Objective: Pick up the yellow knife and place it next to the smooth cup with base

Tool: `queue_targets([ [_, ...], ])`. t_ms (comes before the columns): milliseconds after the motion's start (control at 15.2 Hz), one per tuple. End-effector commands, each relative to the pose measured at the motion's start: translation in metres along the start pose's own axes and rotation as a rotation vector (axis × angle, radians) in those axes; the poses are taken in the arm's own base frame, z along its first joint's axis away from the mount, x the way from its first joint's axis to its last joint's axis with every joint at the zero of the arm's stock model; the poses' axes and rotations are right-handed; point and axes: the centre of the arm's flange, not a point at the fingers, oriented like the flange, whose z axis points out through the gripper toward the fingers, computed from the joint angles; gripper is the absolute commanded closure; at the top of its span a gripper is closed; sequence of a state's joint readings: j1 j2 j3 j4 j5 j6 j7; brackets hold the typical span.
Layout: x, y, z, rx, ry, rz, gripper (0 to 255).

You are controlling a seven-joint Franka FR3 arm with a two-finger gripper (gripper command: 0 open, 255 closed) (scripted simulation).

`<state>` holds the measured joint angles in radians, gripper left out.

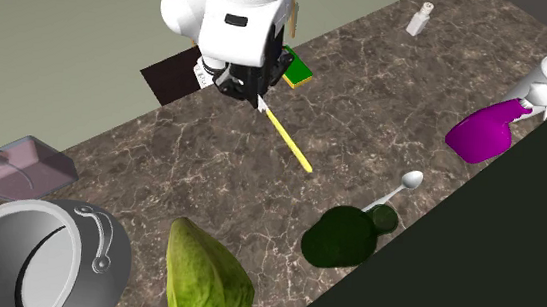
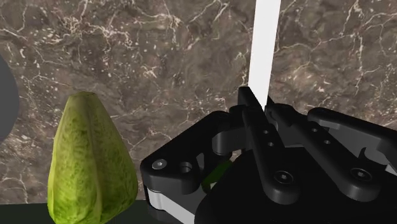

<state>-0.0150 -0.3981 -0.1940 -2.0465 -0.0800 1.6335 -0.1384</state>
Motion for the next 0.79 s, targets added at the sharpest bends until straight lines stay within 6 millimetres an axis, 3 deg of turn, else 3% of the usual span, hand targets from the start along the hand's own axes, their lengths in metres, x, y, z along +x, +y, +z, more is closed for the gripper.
queue_targets([
  [0, 0.0, 0.0, -0.011, 0.0, 0.0, 0.0, 255],
  [198, 0.0, 0.0, -0.025, 0.0, 0.0, 0.0, 255],
  [726, 0.013, -0.105, -0.026, 0.0, 0.0, 0.0, 255],
])
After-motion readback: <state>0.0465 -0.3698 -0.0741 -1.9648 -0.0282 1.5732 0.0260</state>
